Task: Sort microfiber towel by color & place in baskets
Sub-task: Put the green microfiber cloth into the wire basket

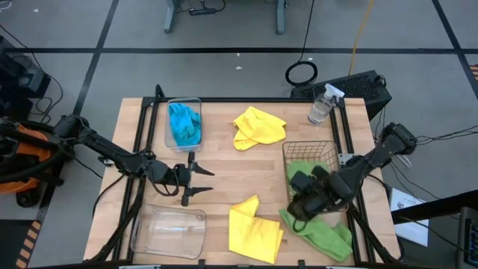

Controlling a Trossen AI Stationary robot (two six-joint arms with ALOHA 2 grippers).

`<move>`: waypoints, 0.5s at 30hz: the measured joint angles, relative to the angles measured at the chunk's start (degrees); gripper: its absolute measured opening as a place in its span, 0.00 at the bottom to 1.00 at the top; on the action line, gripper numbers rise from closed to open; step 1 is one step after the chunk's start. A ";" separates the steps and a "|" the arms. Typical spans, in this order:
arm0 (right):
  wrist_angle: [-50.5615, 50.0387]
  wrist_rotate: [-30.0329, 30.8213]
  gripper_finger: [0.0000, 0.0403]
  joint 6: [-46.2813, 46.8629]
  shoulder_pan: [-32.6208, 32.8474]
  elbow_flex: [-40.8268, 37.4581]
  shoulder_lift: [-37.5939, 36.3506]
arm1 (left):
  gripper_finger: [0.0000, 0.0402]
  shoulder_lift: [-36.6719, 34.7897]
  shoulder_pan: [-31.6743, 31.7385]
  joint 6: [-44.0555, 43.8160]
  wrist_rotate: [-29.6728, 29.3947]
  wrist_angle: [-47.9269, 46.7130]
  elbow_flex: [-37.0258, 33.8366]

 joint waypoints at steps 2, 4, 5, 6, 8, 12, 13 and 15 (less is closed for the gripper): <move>2.13 0.00 0.48 1.61 1.61 0.00 0.00 | 0.57 0.00 0.00 -0.01 0.01 -0.02 0.00; 3.57 0.24 0.49 3.59 3.37 0.00 0.06 | 0.57 0.00 0.00 -0.05 0.02 0.02 0.00; 3.97 0.25 0.50 4.88 4.33 0.00 0.17 | 0.57 0.00 0.00 -0.05 0.02 0.02 0.00; 4.04 0.10 0.51 6.32 5.36 0.00 0.26 | 0.57 0.00 0.00 -0.03 0.00 0.00 0.00; 3.99 -0.07 0.53 9.64 7.49 0.00 0.31 | 0.57 0.00 0.00 -0.03 0.01 0.02 0.00; 4.26 -0.30 0.56 15.65 11.77 0.00 0.79 | 0.57 0.00 0.00 0.05 0.00 0.02 0.00; 4.28 -0.41 0.56 17.46 12.84 0.00 1.03 | 0.57 0.00 0.00 0.21 0.00 0.01 0.00; 4.30 -1.55 0.58 21.53 14.72 0.00 1.71 | 0.57 0.00 0.00 0.41 0.02 0.00 0.00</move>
